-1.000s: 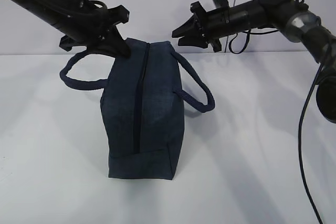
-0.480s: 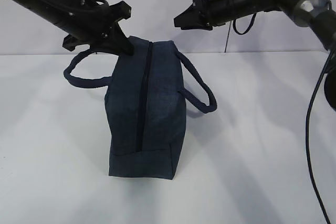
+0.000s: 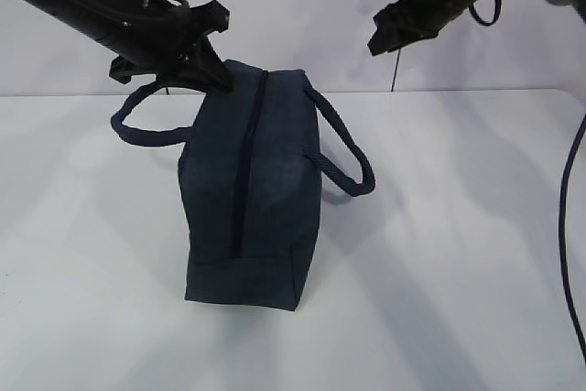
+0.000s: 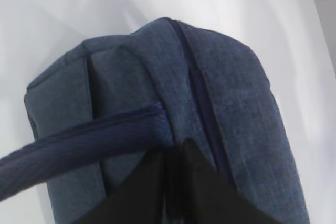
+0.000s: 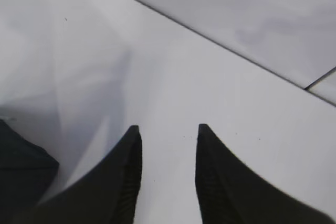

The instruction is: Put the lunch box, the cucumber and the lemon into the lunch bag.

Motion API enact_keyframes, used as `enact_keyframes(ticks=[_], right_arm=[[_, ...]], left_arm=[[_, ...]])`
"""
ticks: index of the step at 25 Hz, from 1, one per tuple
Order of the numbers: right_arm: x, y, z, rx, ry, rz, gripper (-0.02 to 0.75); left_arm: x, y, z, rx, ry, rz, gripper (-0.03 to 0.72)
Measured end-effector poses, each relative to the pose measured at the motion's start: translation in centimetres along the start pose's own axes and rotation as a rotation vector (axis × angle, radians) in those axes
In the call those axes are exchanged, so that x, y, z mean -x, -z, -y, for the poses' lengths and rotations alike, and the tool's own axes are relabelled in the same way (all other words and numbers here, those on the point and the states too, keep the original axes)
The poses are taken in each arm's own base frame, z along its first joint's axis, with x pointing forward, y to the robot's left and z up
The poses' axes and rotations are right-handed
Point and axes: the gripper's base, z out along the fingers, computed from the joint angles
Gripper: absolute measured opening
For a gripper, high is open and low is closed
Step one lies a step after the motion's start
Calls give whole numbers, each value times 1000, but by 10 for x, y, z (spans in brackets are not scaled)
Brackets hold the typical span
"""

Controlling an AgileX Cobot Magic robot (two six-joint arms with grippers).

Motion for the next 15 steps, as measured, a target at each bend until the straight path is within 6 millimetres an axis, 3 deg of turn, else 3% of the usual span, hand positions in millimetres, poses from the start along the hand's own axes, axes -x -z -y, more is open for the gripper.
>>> enact_keyframes(ticks=[4, 9, 15], right_arm=[[16, 36, -11, -15, -3, 49, 249], [11, 59, -21, -37, -10, -28, 249], [4, 94, -39, -31, -23, -65, 249]], left_arm=[[1, 0, -2, 17, -39, 9, 117], [1, 0, -3, 32, -106, 4, 203], [-5, 0, -3, 29, -219, -58, 364]])
